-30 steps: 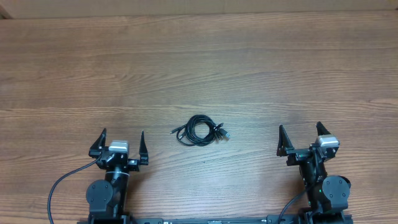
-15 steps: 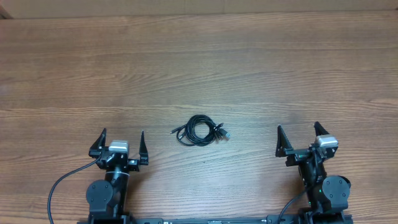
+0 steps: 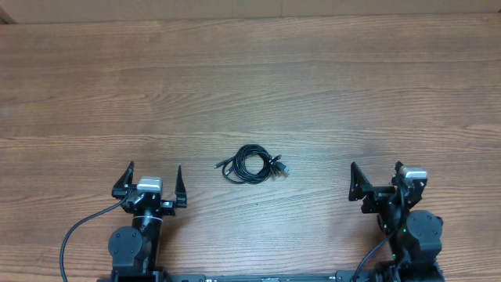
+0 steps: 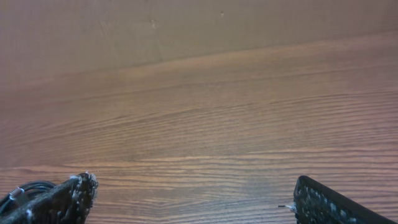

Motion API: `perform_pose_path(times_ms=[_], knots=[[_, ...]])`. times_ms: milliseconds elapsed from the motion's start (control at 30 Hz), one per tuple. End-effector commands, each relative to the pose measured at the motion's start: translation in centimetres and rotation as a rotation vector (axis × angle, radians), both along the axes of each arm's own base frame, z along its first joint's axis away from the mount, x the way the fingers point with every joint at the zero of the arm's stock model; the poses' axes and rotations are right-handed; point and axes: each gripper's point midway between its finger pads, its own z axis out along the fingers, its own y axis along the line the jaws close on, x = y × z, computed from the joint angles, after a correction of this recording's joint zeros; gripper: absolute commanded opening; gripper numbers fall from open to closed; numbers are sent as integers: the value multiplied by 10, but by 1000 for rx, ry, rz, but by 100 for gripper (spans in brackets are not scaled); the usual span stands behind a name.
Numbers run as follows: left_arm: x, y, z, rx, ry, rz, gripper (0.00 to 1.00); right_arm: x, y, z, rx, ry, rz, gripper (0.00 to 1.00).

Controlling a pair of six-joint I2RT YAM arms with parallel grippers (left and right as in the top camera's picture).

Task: Untangle cables
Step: 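Raise both arms and move the left gripper toward the cable bundle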

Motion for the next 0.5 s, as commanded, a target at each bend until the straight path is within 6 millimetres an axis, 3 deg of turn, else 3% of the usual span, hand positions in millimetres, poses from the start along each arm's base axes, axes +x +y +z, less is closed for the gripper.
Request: perform_pose_path(times_ms=[0,267,467], knots=[[-1,-7,4,-32,-17,-36,100,2,0,22,23,-9,-11,100],[-2,-15,4,-313,18,-60,100,15,5,16,102,128,-14,100],[-6,-15,3,-335,70,-50,100,28,12,18,103,250,12,100]])
